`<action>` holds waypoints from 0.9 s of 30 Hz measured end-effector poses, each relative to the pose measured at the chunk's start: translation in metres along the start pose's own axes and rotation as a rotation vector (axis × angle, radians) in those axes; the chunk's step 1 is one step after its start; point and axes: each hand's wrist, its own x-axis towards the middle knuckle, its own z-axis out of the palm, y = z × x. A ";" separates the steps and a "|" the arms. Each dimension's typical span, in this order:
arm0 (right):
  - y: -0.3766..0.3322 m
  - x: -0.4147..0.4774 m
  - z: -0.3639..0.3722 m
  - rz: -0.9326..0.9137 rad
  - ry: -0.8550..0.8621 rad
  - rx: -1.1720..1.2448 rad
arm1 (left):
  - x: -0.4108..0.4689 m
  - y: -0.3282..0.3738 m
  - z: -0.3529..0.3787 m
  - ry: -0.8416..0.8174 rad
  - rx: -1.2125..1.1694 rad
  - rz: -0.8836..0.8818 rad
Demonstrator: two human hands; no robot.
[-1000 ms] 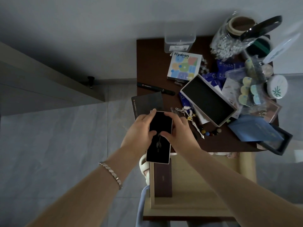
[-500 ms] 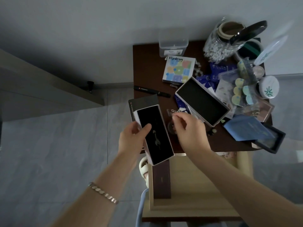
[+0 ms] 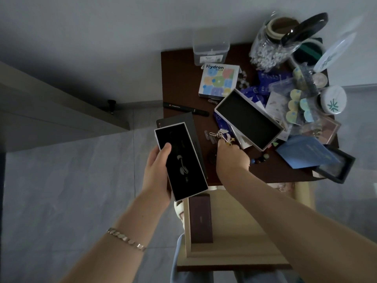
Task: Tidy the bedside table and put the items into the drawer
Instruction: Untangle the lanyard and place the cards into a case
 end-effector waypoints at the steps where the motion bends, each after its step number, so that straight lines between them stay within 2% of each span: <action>1: 0.002 -0.002 0.001 -0.003 0.003 -0.003 | -0.001 -0.001 0.000 -0.003 -0.010 -0.011; 7: 0.014 -0.010 0.000 -0.054 0.041 -0.020 | -0.003 -0.006 -0.003 -0.009 -0.010 -0.046; 15: 0.020 -0.003 -0.006 -0.139 0.026 -0.192 | -0.005 -0.012 -0.001 -0.013 0.005 -0.024; 20: 0.035 -0.003 -0.007 -0.233 0.105 -0.268 | -0.007 -0.013 0.000 -0.021 0.005 -0.020; 23: 0.043 -0.011 -0.006 -0.232 0.229 -0.145 | -0.005 -0.014 0.002 -0.013 0.027 -0.016; 27: 0.053 -0.038 -0.016 -0.371 0.533 0.374 | -0.004 -0.019 0.009 -0.021 0.060 0.001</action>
